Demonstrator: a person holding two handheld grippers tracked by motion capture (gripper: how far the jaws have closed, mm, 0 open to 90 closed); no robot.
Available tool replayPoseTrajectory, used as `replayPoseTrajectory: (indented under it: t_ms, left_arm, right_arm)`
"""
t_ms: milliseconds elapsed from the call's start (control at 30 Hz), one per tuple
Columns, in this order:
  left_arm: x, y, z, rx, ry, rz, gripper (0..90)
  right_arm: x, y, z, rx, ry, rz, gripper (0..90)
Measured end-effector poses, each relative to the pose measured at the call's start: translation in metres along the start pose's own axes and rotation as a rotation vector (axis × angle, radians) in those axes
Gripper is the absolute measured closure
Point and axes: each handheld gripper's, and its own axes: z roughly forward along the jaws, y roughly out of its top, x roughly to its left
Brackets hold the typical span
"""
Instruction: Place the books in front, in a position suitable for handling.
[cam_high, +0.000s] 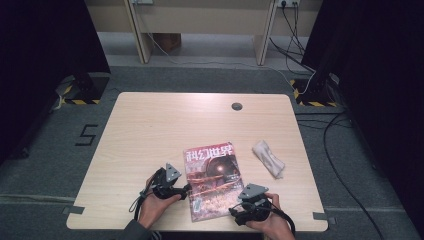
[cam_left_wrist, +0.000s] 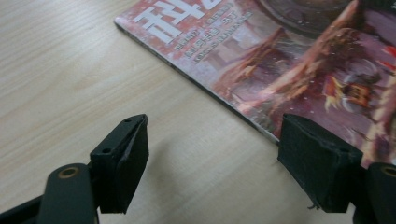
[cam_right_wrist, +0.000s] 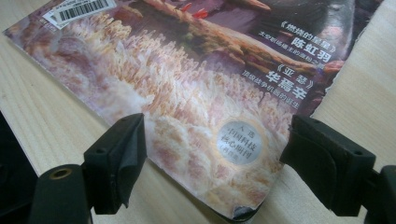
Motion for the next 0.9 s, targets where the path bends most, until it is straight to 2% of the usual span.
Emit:
replayPoseTrajectory:
  t_ms: [133,200,333,367,433,467,600,700,733,900]
  left_arm:
    - [0.006,0.003,0.006,-0.011,0.005,-0.019,24.6]
    - [0.01,0.005,0.01,-0.018,-0.002,-0.046,27.2]
    - [0.01,0.005,0.01,-0.023,-0.002,-0.051,27.5]
    - [0.009,0.005,0.008,-0.02,-0.008,-0.047,25.5]
    - [-0.002,0.001,-0.005,-0.015,-0.037,-0.002,23.1]
    - [-0.002,0.001,-0.005,-0.015,-0.037,-0.002,22.9]
    - [-0.025,-0.007,-0.018,-0.016,-0.083,0.034,22.7]
    - [-0.034,-0.007,-0.02,-0.01,-0.096,0.061,23.1]
    - [-0.034,-0.007,-0.02,-0.009,-0.099,0.063,23.1]
    - [-0.027,-0.007,-0.015,-0.004,-0.124,0.018,20.6]
  right_arm:
    - [0.001,0.001,0.002,0.006,-0.007,0.002,19.9]
    - [0.004,0.004,0.005,0.015,-0.027,-0.005,19.7]
    - [0.005,0.005,0.006,0.016,-0.035,-0.004,19.5]
    - [0.005,0.005,0.006,0.014,-0.033,0.005,19.5]
    - [0.004,0.004,0.006,0.011,-0.034,0.003,19.5]
    - [0.004,0.004,0.006,0.011,-0.034,0.003,19.5]
    - [0.005,0.004,0.006,0.011,-0.037,0.009,19.3]
    - [0.006,0.005,0.007,0.01,-0.042,0.022,19.0]
    - [0.006,0.005,0.007,0.009,-0.041,0.022,19.0]
    - [0.005,0.007,0.009,0.006,-0.041,0.032,18.9]
